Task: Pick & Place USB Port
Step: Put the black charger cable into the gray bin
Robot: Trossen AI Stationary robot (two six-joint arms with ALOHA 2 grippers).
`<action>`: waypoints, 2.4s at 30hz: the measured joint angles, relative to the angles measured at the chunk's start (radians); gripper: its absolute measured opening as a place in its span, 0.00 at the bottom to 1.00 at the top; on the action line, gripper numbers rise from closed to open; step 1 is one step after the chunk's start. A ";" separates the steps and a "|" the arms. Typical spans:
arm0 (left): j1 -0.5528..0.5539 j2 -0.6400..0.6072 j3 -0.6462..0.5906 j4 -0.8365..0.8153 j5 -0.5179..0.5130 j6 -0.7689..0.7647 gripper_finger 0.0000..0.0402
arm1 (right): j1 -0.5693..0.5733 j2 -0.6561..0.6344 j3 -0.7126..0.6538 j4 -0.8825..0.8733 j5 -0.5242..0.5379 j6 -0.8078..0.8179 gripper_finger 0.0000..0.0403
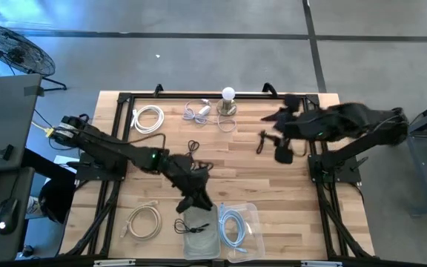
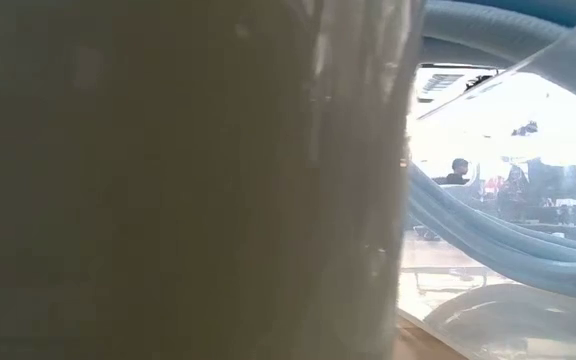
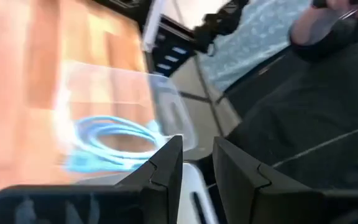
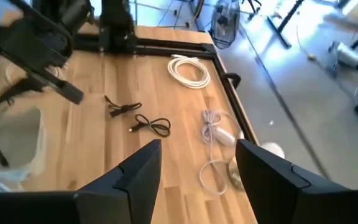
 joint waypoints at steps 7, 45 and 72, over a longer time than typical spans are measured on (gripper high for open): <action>0.135 -0.012 0.181 -0.339 -0.067 0.278 0.22 | -0.116 -0.050 0.001 -0.169 -0.011 0.200 0.49; 0.614 -0.025 0.372 -0.969 -0.286 1.050 0.22 | -0.593 0.327 0.000 -0.421 -0.253 0.522 0.49; 0.629 -0.025 0.372 -1.009 -0.354 1.142 0.22 | -0.661 0.204 -0.735 0.189 -0.531 0.677 0.49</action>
